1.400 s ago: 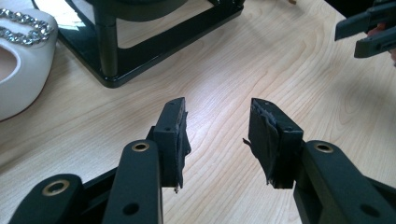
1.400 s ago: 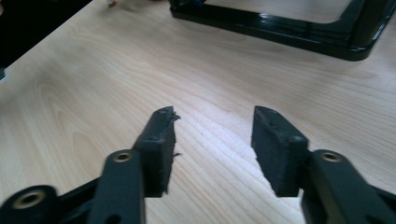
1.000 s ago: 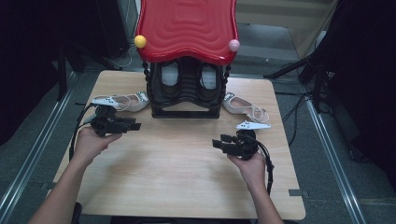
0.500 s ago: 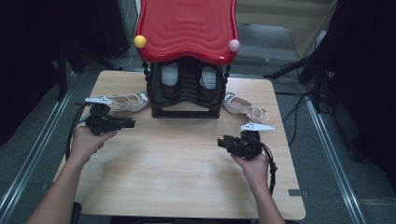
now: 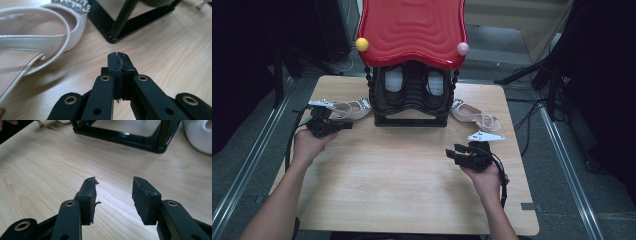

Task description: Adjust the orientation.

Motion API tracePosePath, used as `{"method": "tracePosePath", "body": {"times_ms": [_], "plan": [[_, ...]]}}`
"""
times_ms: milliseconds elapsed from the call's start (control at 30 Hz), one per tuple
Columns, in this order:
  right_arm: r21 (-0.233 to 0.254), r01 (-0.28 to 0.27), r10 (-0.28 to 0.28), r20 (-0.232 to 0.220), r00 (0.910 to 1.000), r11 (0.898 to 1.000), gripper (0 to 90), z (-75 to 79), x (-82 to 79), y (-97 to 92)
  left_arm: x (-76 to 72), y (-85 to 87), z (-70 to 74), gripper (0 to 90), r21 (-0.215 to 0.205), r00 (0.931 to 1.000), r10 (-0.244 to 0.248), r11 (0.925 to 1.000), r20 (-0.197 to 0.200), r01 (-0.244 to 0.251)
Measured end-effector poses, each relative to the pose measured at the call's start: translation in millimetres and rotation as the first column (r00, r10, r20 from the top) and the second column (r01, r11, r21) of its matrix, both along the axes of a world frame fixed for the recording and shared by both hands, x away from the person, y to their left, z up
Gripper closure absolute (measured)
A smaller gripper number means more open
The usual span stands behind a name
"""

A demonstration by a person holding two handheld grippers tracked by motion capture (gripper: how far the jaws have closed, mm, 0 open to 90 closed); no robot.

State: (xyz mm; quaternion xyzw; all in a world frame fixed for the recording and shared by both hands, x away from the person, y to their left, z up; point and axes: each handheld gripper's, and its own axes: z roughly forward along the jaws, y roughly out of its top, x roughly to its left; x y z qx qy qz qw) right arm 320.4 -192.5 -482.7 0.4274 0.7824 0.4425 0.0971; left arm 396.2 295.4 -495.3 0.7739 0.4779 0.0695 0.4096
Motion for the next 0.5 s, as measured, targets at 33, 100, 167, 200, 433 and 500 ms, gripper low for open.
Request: {"method": "tracePosePath", "body": {"times_ms": [33,100,167,200,433,500], "plan": [[-0.002,0.008,-0.008,0.000,1.0000,1.000,55.7,1.3,-0.3,0.4,3.9,-1.1,-1.7,90.0,-0.001,1.0000,0.002,1.0000,-0.004,-0.002],[0.003,0.002,-0.002,-0.004,1.0000,1.000,54.9,2.1,0.3,1.6,11.0,-3.6,-6.3,90.0,-0.001,1.0000,0.006,1.0000,-0.004,-0.006],[-0.011,0.002,-0.002,-0.009,1.0000,1.000,54.4,1.6,0.2,3.7,17.8,-6.2,-10.9,90.0,0.026,0.9998,0.011,0.9996,-0.014,-0.011],[-0.018,-0.001,0.001,-0.010,1.0000,1.000,54.3,0.7,0.7,4.2,20.7,-7.4,-13.4,90.0,0.027,0.9998,0.015,0.9995,-0.014,-0.014],[-0.028,0.002,-0.003,-0.033,0.9995,1.000,53.9,-0.8,0.2,6.6,35.2,-10.1,-25.7,90.0,0.010,0.9982,0.060,0.9981,0.005,-0.060],[-0.036,0.000,-0.001,-0.029,0.9996,0.999,53.7,-1.9,0.3,7.5,39.4,-10.5,-27.5,90.0,0.026,0.9983,0.057,0.9981,-0.017,-0.056]]}}
